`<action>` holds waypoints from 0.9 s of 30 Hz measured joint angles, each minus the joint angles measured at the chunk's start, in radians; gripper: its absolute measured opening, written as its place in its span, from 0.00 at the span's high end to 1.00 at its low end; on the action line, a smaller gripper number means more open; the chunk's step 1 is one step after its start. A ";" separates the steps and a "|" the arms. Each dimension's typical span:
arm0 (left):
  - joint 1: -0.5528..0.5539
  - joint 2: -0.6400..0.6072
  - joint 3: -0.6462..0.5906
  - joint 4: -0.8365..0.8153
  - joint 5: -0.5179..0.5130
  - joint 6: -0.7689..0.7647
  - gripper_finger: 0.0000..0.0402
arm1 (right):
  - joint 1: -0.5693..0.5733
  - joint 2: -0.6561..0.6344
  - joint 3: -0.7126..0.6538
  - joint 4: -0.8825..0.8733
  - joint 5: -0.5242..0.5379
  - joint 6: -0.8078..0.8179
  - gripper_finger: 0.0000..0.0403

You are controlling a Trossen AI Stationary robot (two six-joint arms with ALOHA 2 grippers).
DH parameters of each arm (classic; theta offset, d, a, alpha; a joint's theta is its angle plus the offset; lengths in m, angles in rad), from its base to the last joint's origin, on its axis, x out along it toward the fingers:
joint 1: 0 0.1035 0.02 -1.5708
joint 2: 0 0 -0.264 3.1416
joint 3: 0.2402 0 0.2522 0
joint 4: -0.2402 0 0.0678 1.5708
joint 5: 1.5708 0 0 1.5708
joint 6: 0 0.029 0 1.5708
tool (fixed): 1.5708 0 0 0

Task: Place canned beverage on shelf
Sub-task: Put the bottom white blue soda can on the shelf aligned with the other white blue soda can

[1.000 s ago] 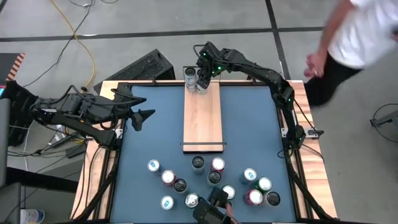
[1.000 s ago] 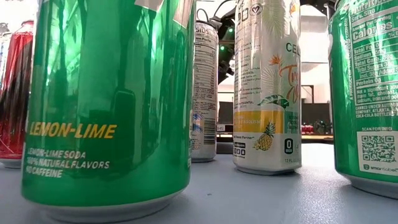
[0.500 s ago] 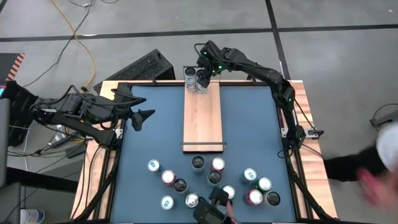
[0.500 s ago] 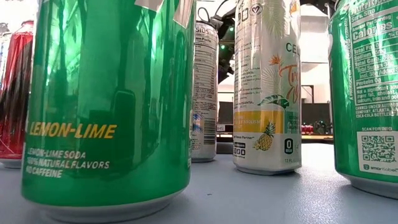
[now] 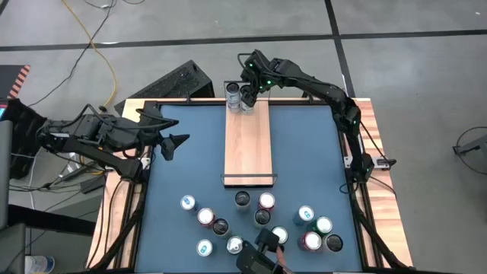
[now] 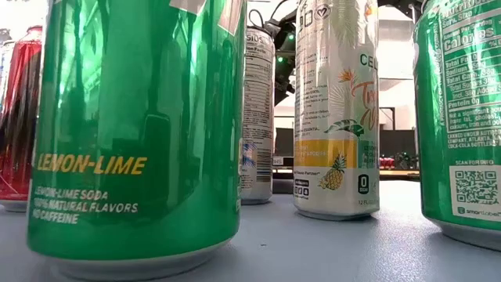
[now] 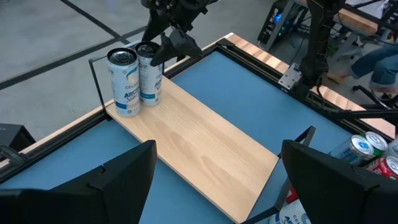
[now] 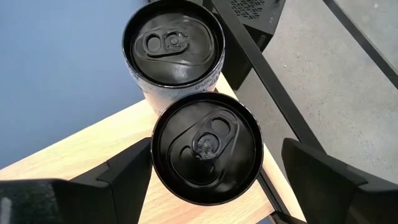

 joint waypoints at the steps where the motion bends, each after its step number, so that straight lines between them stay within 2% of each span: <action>1: 0.000 0.000 0.000 0.000 0.000 0.000 0.17 | 0.000 0.000 0.000 0.000 0.002 0.000 0.17; 6: 0.000 0.000 0.000 -0.002 -0.001 0.000 0.17 | 0.001 0.000 0.000 0.001 0.047 0.023 0.17; 17: 0.000 0.000 0.000 -0.004 -0.013 0.001 0.17 | 0.010 0.002 -0.001 0.008 0.061 0.093 0.17; 27: 0.000 0.000 0.000 -0.004 -0.019 0.001 0.17 | 0.025 0.002 -0.002 0.021 0.124 0.175 0.17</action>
